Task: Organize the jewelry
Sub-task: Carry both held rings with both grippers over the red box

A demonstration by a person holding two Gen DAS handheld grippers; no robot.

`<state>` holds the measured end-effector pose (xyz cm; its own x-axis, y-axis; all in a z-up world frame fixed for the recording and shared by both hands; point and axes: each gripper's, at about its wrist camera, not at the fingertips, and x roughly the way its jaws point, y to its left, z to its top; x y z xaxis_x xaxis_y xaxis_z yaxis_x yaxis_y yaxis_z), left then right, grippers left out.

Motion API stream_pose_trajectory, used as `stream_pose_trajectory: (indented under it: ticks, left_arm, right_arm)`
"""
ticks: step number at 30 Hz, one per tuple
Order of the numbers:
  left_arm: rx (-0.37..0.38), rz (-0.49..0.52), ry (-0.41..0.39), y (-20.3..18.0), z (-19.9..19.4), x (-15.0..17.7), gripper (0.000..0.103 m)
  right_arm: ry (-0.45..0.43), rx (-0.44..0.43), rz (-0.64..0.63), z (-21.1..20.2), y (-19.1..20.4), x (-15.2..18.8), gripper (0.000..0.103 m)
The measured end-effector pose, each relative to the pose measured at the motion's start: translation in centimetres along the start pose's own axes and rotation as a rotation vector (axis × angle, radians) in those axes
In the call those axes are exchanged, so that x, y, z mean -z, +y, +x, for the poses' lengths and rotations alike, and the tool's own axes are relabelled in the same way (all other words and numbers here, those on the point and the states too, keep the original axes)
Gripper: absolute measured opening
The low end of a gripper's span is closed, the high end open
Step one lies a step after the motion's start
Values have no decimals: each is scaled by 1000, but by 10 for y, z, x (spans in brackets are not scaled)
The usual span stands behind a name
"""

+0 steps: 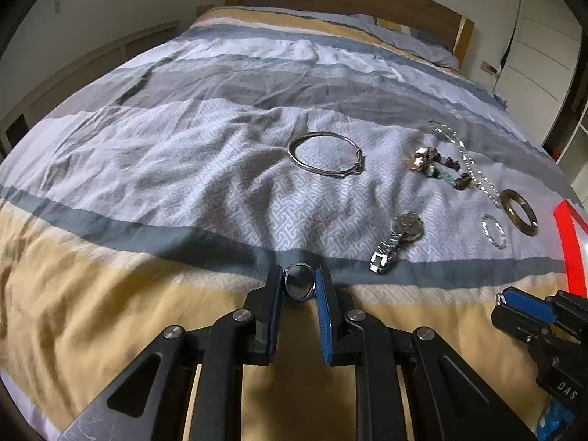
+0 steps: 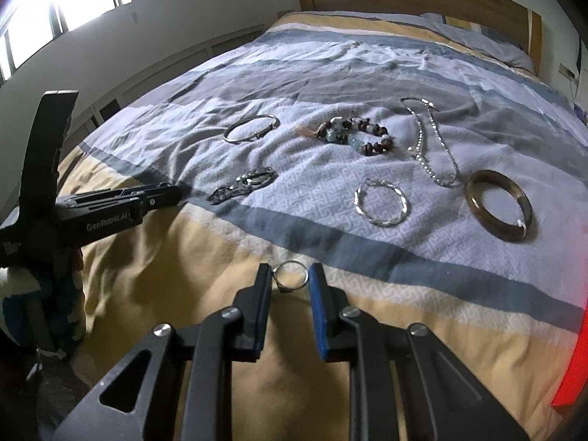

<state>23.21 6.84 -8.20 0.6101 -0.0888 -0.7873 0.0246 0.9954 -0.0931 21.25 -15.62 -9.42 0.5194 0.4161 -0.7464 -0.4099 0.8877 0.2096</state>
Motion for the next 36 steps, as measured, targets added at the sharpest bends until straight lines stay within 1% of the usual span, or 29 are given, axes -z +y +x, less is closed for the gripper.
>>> stream_pose_trajectory:
  ticks: [6,9,12,16,20,23,26,31,33,36]
  left_arm:
    - [12,6,-11,-6,-29,3,18]
    - [33,24,-22,-17,-47,3,18]
    - [59,52,-31,-35,-63,3,18]
    - [108,96,-40,-71,-78,2,18]
    - [182,137,-34,-118,-84,0,18]
    - [249,176,-19,-163,-83,0,18]
    - [323,226,4,-214,-76,0,18]
    - [431,323,42,-304,-58,2,18]
    - [460,358,57,-335,-49,3,18]
    - [487,401,80,-379,-30,4,18]
  right_arm:
    - [-39,1,29,-33,2,4,19]
    - [-64,18,51,-56,-4,9,19]
    - [-88,44,73,-81,-15,15,19]
    - [-114,89,101,-112,-37,26,19]
    - [-134,161,133,-150,-75,43,19]
    - [-142,230,165,-178,-113,56,19]
    - [-140,296,189,-197,-151,65,19]
    - [-114,381,252,-211,-216,83,19]
    - [-97,404,279,-211,-240,90,19]
    - [-73,425,296,-207,-263,98,19]
